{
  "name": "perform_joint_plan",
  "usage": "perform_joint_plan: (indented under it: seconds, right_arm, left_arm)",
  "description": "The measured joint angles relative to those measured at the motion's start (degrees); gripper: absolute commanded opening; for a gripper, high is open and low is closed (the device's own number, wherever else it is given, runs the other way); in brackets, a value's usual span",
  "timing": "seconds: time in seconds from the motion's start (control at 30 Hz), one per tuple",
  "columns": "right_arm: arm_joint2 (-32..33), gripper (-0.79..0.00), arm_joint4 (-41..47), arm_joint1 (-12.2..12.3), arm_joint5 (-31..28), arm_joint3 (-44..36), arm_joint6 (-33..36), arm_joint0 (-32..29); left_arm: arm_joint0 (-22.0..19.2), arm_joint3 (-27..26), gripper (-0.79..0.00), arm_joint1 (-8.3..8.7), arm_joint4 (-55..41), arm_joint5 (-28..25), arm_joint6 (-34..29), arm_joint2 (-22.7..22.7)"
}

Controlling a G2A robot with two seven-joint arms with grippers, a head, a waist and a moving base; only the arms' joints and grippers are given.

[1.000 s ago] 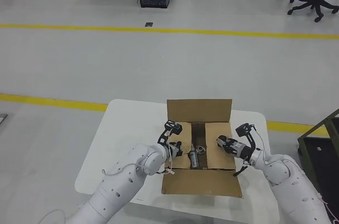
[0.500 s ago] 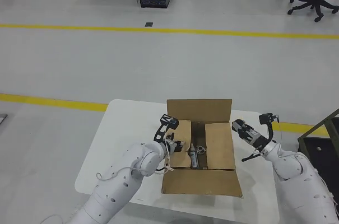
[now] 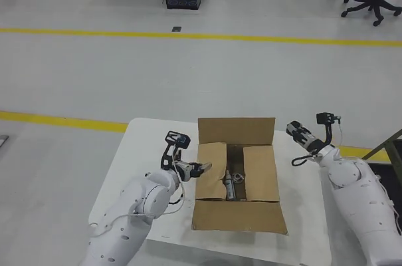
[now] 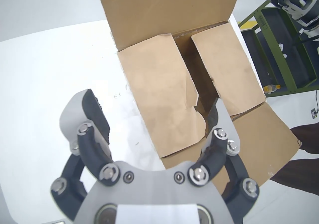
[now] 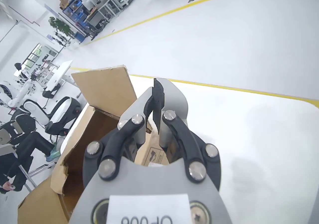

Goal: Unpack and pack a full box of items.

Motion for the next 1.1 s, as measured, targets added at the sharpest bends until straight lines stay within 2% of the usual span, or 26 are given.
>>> perform_joint_plan:
  seconds: [0.27,0.43,0.63,0.9,1.1]
  right_arm:
    - [-5.07,-0.785,-0.16,-1.72,-10.87,10.23,2.57,8.24]
    - [-5.8,-0.785,-2.58,-1.65,-16.08,13.0,1.49,9.25]
    - [-5.03,-0.785,-3.65,-1.51,-11.7,16.58,-1.55,10.33]
    - [-8.96,-0.785,-4.02,-4.02,-6.33,19.87,-0.72,14.94]
    - [-12.6,-0.785,-5.1,-6.2,-8.3,22.05,-0.35,17.79]
  left_arm:
    - [4.01,-3.99,0.0,1.18,3.64,-3.54,-2.92,-3.62]
    - [6.24,-6.4,0.0,1.82,5.05,-5.07,-4.92,-6.09]
    - [8.94,-8.43,0.0,2.37,4.59,-5.86,-6.33,-8.94]
    - [9.77,-8.57,0.0,2.6,4.19,-5.57,-5.92,-10.34]
    - [9.87,-8.62,0.0,2.61,4.56,-4.76,-5.61,-10.1]
